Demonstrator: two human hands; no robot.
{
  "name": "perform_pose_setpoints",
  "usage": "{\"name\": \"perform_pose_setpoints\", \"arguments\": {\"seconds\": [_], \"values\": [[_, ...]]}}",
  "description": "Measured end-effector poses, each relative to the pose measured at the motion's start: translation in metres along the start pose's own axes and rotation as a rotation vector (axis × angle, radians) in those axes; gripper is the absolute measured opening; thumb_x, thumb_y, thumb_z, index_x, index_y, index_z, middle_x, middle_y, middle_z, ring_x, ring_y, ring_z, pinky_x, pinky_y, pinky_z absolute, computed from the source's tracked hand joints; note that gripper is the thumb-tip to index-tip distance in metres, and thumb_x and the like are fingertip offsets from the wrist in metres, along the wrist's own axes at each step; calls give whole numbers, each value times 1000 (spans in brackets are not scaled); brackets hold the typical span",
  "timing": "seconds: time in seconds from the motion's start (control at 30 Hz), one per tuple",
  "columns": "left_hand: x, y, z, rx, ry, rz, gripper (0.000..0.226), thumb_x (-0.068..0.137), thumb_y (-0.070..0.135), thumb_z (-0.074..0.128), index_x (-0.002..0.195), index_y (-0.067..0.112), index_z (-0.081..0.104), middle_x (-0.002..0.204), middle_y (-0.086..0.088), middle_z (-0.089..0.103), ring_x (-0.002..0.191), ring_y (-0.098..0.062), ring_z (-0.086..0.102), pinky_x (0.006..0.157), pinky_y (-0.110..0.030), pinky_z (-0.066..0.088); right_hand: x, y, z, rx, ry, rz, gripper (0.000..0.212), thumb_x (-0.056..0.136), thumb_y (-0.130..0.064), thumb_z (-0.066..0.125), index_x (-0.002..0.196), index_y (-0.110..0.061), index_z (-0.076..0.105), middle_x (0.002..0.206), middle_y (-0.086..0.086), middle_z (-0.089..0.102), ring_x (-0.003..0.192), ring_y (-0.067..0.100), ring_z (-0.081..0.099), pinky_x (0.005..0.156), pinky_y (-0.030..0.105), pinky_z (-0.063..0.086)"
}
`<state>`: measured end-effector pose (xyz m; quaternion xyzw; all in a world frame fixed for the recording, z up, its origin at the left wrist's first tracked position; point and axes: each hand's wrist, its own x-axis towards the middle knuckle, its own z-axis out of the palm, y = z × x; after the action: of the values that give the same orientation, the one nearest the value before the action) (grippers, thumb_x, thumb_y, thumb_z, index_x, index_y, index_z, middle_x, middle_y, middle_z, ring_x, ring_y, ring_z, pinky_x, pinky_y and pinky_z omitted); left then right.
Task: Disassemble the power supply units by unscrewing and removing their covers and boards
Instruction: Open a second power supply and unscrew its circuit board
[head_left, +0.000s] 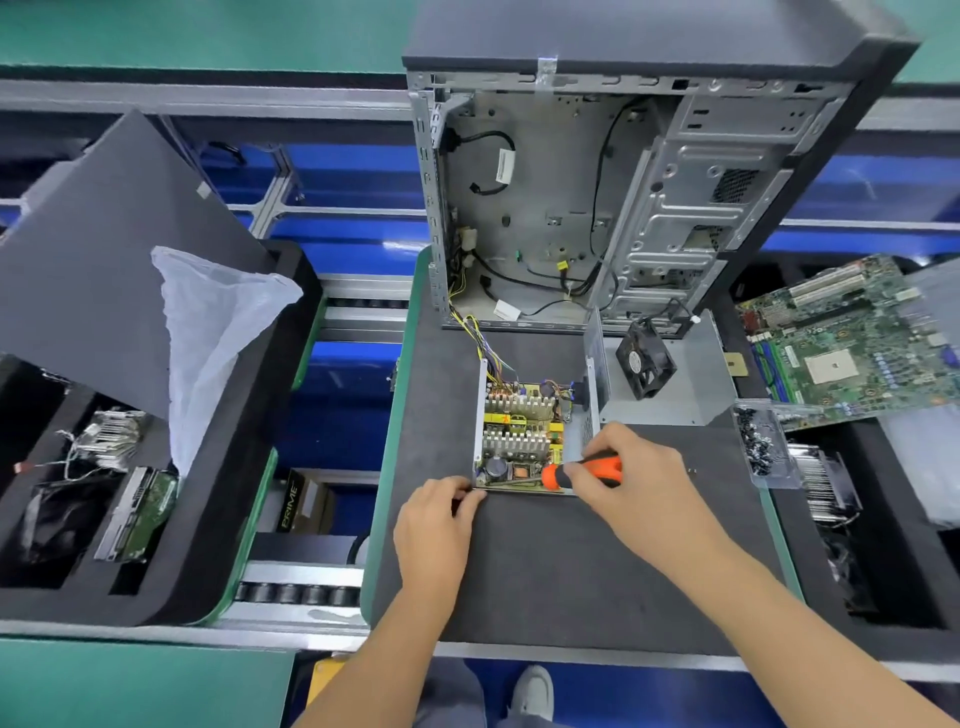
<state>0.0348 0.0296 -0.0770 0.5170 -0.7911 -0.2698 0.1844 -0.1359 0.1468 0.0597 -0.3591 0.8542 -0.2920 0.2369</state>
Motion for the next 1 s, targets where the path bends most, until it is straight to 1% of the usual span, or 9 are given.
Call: {"name": "perform_pose_setpoints", "arguments": {"seconds": [0.17, 0.3, 0.47, 0.53, 0.8, 1.0], "values": [[3, 1, 4, 4, 19, 20, 18, 87, 38, 75, 94, 21, 75, 86, 9, 69, 78, -8, 62, 69, -27, 52, -4, -10, 7, -31, 6, -6, 20, 86, -40, 71, 84, -32, 53, 78, -11, 60, 67, 9, 57, 54, 21, 42], [4, -1, 5, 2, 29, 38, 18, 86, 38, 77, 91, 21, 75, 83, 10, 69, 75, -7, 62, 66, -25, 52, -6, -18, 9, -92, 19, -46, 20, 87, -40, 69, 87, -29, 52, 82, -12, 58, 72, 10, 57, 59, 24, 44], [5, -2, 6, -13, 37, 29, 15, 85, 37, 78, 87, 22, 74, 80, 12, 68, 72, -5, 59, 62, -22, 48, -8, -28, 9, -184, 49, -128, 21, 89, -37, 67, 89, -22, 52, 83, -7, 56, 77, 19, 54, 66, 32, 42], [5, -2, 7, -18, 42, 34, 15, 84, 36, 79, 86, 22, 74, 79, 12, 68, 70, -4, 58, 62, -21, 47, -6, -31, 8, -217, 47, -149, 20, 90, -37, 66, 91, -22, 52, 85, -5, 57, 78, 21, 53, 68, 33, 41], [4, -2, 5, -29, 42, 35, 15, 85, 35, 79, 88, 21, 75, 81, 9, 70, 72, -6, 61, 63, -22, 49, -2, -37, 7, -223, 55, -151, 20, 90, -38, 65, 95, -23, 54, 88, -4, 62, 84, 21, 55, 70, 32, 40], [5, -2, 5, -27, 32, 38, 17, 87, 36, 77, 92, 20, 76, 85, 8, 71, 75, -8, 63, 67, -25, 54, -4, -36, 7, -206, 56, -141, 19, 90, -38, 66, 94, -23, 55, 89, -3, 63, 85, 22, 57, 74, 36, 48]]}}
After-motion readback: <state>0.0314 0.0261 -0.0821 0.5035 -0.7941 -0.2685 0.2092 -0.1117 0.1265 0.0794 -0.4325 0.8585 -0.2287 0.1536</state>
